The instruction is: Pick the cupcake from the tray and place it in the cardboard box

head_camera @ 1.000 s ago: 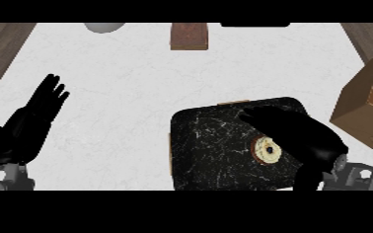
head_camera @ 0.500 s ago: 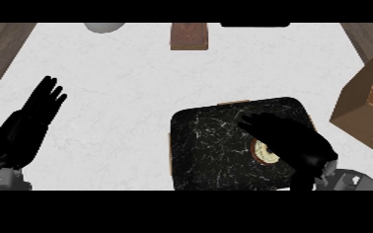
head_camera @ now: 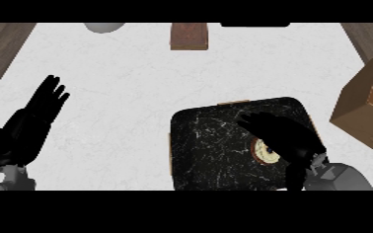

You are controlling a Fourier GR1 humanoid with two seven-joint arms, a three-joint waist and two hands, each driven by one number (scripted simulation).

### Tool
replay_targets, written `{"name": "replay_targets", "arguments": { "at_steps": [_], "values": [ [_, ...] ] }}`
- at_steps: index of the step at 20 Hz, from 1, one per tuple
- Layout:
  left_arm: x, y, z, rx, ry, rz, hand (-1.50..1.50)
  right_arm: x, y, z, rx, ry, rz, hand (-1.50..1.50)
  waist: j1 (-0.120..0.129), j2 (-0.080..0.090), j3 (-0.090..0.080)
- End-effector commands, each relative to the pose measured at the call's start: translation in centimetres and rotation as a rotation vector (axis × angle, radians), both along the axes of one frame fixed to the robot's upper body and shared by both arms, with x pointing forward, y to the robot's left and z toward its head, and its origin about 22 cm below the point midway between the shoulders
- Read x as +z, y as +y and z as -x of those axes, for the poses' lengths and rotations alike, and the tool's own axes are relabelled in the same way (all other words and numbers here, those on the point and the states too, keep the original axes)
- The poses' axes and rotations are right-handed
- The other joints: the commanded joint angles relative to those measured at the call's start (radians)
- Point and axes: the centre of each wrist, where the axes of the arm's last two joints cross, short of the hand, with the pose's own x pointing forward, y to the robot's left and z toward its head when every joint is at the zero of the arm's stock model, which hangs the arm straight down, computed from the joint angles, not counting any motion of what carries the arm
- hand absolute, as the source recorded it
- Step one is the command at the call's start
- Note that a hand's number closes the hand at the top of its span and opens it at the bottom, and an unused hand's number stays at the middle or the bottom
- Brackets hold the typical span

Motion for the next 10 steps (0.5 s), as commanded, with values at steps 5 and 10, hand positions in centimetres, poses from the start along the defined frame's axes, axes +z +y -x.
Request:
{"name": "replay_targets", "arguments": {
  "at_steps": [5,10],
  "values": [
    [0.5,-1.5,-0.7,-0.009,0.006,0.009,0.00,-1.0,1.3,-1.0,0.003,0.008,0.017,-1.50,0.000,0.000,0.000],
    [0.7,0.0,-1.1,0.009,-0.024,0.006,0.00,-1.4,-0.5,-0.1,0.066,-0.058,-0.053,1.50,-0.003,0.000,0.000]
  ]
}}
